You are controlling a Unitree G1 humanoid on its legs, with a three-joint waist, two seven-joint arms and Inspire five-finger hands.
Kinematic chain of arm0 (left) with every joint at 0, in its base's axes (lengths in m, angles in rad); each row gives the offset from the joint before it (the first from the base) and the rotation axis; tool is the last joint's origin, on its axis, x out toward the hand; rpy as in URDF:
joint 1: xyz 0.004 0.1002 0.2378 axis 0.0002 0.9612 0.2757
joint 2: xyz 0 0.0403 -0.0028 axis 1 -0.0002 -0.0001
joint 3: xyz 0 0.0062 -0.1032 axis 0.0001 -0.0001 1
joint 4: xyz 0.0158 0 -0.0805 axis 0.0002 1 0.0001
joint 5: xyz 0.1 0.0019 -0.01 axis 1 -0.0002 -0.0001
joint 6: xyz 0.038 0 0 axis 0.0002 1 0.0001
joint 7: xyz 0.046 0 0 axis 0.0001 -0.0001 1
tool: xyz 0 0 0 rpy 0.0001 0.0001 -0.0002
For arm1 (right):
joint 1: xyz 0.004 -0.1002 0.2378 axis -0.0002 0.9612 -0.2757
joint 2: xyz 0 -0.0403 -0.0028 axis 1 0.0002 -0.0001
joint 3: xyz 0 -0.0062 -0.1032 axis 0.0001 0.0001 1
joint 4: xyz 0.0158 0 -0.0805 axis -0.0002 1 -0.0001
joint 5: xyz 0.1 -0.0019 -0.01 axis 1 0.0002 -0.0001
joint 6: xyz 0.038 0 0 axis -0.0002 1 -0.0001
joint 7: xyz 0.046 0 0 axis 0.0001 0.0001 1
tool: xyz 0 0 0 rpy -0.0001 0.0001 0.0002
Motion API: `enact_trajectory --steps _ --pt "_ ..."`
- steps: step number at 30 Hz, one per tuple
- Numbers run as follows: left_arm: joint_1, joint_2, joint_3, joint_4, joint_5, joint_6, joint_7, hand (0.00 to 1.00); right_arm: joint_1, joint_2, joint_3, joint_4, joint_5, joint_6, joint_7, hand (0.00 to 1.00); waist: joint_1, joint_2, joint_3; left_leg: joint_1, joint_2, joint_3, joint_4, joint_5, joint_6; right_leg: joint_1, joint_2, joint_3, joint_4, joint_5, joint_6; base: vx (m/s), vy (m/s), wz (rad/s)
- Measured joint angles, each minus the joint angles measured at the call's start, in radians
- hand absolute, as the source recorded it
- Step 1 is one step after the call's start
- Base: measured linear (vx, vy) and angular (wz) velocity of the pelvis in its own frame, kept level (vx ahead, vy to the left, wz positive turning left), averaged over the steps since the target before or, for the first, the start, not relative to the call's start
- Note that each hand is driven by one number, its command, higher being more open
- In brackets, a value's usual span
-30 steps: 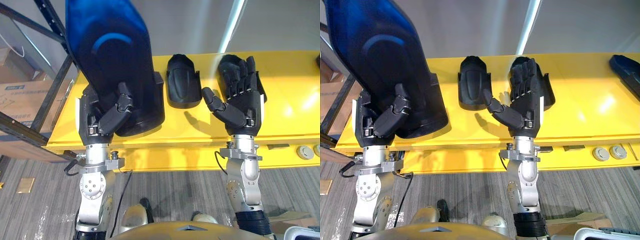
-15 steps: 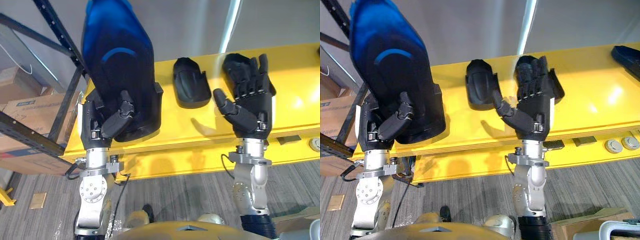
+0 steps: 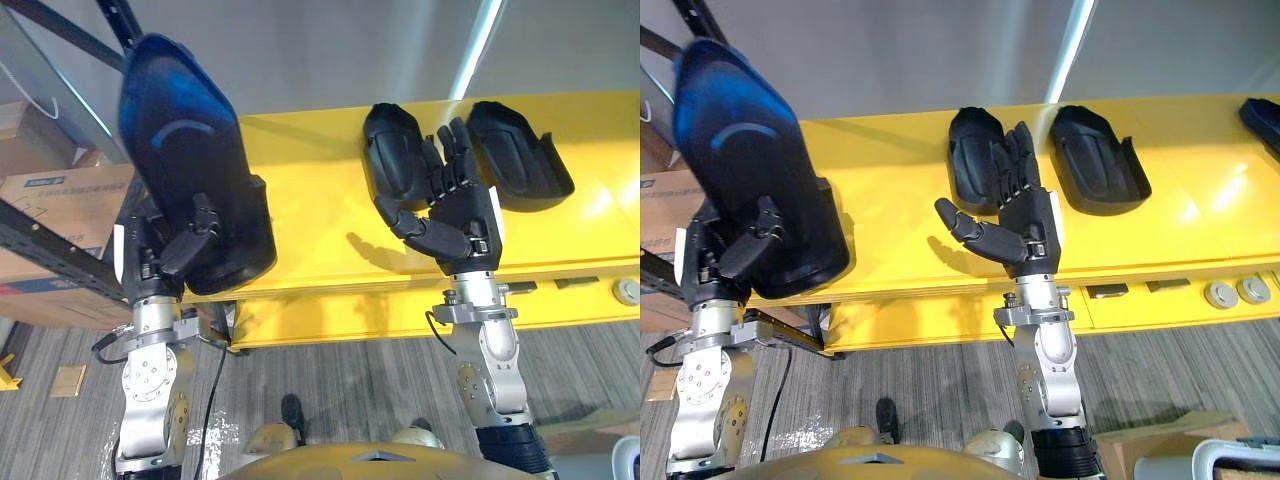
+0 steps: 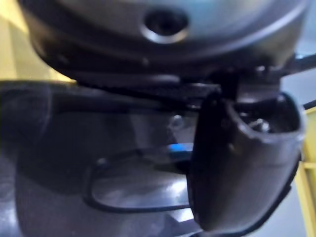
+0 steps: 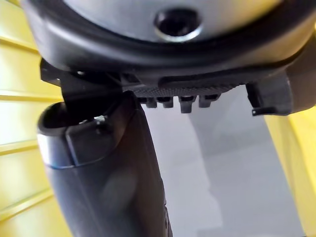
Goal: Walk over and take three plastic housings, then place them on the shelf
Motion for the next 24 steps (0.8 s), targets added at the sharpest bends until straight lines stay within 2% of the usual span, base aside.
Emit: enact_trajectory --steps 2,3,5,7,10,14,18,24 --pt "-0.121 0.016 0.008 0.101 -0.104 0.000 -0.011 0.00 -0.068 -0.041 -0.003 0.000 0.017 0.013 0.027 1.00 -0.018 0.015 0.037 -0.033 0.003 0.009 0.000 0.017 -0.002 -0.042 0.003 0.019 0.001 0.000 0.000 -0.06 -0.036 -0.12" --pt "-0.141 0.019 0.009 0.116 -0.112 0.000 -0.011 0.00 -0.077 -0.046 -0.004 0.000 0.018 0.013 0.028 1.00 -0.019 0.016 0.045 -0.036 0.003 0.012 0.000 0.019 -0.001 -0.046 0.003 0.023 0.001 -0.001 -0.001 -0.12 -0.031 -0.11" --pt "-0.296 0.037 0.013 0.223 -0.186 0.002 -0.015 0.00 -0.137 -0.071 -0.002 0.001 0.037 0.030 0.035 1.00 -0.030 0.038 0.090 -0.064 0.004 0.014 -0.002 0.029 -0.005 -0.089 0.005 0.028 0.027 -0.006 -0.008 -0.11 -0.009 -0.04" --pt "-0.365 0.070 0.015 0.275 -0.215 0.003 -0.014 0.00 -0.156 -0.076 0.015 0.001 0.037 0.045 0.039 1.00 -0.041 0.046 0.121 -0.065 0.009 0.021 -0.005 0.034 -0.007 -0.111 0.005 0.047 0.059 -0.017 -0.017 -0.08 -0.010 -0.11" --pt "-0.448 0.134 0.016 0.353 -0.216 0.003 -0.009 0.00 -0.158 -0.094 0.053 0.001 0.045 0.076 0.064 1.00 -0.047 0.050 0.128 -0.081 0.013 0.034 -0.002 0.051 -0.001 -0.156 0.004 0.072 0.092 -0.027 -0.025 -0.04 -0.020 -0.16" --pt "-0.533 0.199 0.019 0.433 -0.225 0.031 0.001 0.00 -0.158 -0.099 0.095 0.002 0.051 0.126 0.086 1.00 -0.048 0.052 0.129 -0.083 0.018 0.040 -0.001 0.057 -0.005 -0.178 0.004 0.084 0.121 -0.042 -0.029 0.00 -0.034 -0.07" --pt "-0.614 0.226 0.024 0.518 -0.216 0.096 0.019 0.00 -0.163 -0.110 0.148 0.002 0.053 0.159 0.105 1.00 -0.047 0.065 0.140 -0.083 0.024 0.042 -0.002 0.063 -0.008 -0.196 0.003 0.093 0.158 -0.060 -0.035 -0.02 -0.033 -0.02" --pt "-0.666 0.316 0.026 0.631 -0.203 0.175 0.038 0.00 -0.163 -0.132 0.193 0.002 0.053 0.189 0.119 1.00 -0.062 0.079 0.154 -0.094 0.028 0.046 -0.002 0.073 -0.009 -0.223 0.004 0.106 0.180 -0.068 -0.042 -0.04 -0.023 -0.03"
